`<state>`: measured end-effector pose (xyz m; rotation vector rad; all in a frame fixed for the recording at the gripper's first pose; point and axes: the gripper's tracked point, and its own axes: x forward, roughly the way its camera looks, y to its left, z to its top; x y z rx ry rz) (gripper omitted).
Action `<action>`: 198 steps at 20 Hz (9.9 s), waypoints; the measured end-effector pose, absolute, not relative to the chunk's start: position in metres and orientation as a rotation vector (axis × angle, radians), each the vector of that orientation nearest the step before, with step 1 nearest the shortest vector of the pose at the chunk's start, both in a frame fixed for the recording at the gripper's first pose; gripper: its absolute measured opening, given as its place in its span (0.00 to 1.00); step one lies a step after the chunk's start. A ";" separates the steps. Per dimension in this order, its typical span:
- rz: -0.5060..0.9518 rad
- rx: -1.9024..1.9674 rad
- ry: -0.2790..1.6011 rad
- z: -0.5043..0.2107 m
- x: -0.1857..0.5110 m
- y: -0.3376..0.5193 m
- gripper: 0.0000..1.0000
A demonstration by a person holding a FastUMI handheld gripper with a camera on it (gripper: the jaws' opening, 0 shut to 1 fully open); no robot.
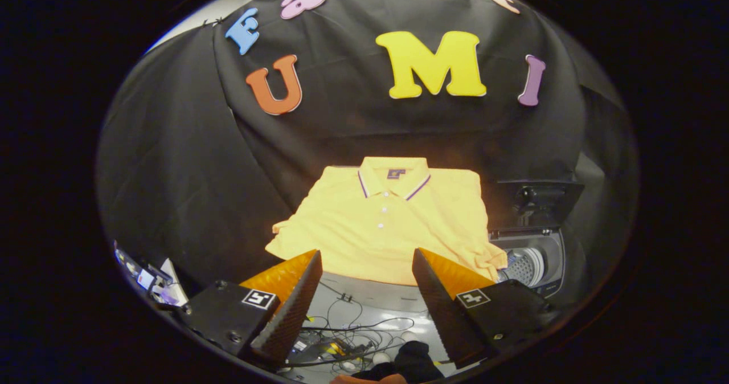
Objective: Put the clothes into the washing machine and then close the washing machine lid.
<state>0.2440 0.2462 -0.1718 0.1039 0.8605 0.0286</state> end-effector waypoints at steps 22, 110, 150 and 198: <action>0.010 -0.078 1.260 -0.274 0.376 0.234 0.99; -0.276 0.393 1.063 -0.158 0.307 0.020 0.09; -0.352 0.290 1.074 -0.279 0.312 -0.147 0.09; -0.203 0.027 0.956 -0.270 0.505 -0.172 0.76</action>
